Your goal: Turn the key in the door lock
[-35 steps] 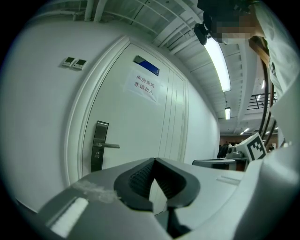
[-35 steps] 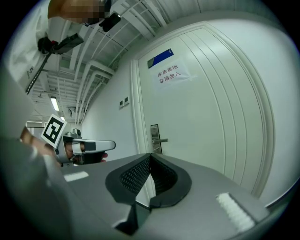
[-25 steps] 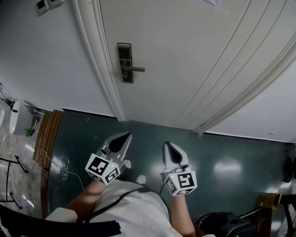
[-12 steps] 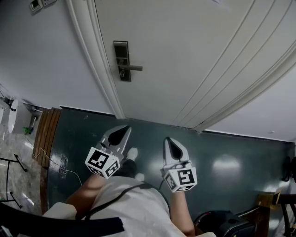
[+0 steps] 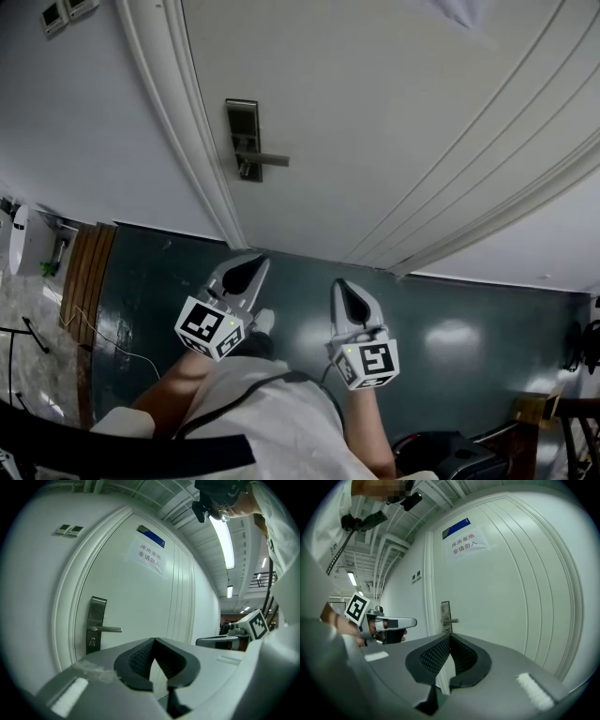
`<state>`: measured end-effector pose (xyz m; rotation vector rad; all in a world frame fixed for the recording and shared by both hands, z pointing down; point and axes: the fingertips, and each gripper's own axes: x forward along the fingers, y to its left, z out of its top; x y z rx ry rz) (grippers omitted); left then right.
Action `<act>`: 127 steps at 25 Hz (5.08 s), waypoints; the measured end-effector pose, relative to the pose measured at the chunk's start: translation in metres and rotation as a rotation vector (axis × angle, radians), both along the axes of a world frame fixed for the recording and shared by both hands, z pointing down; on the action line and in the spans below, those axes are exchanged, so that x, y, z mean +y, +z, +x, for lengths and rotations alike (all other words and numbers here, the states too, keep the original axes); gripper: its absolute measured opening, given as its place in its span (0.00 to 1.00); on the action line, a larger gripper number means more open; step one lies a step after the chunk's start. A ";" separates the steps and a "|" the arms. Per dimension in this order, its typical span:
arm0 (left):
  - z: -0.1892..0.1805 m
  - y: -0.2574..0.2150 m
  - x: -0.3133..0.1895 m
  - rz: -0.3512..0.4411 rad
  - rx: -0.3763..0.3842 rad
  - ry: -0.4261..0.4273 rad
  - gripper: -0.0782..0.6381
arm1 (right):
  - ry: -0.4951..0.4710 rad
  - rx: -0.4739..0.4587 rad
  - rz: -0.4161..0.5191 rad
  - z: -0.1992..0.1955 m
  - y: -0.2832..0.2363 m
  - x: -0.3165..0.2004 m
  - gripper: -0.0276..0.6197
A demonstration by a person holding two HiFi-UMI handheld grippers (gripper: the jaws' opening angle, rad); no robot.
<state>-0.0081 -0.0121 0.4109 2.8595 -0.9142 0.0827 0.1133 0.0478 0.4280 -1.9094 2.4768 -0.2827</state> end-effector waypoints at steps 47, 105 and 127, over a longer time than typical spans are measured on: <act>-0.001 0.029 -0.181 0.148 -0.256 -0.205 0.16 | -0.265 0.068 0.014 -0.016 -0.015 -0.202 0.06; -0.025 0.119 -0.282 0.507 -0.797 -0.299 0.19 | -0.320 0.124 -0.011 -0.064 0.011 -0.232 0.06; -0.029 0.121 -0.284 0.263 -0.566 -0.386 0.18 | -0.301 0.140 -0.040 -0.052 0.010 -0.212 0.05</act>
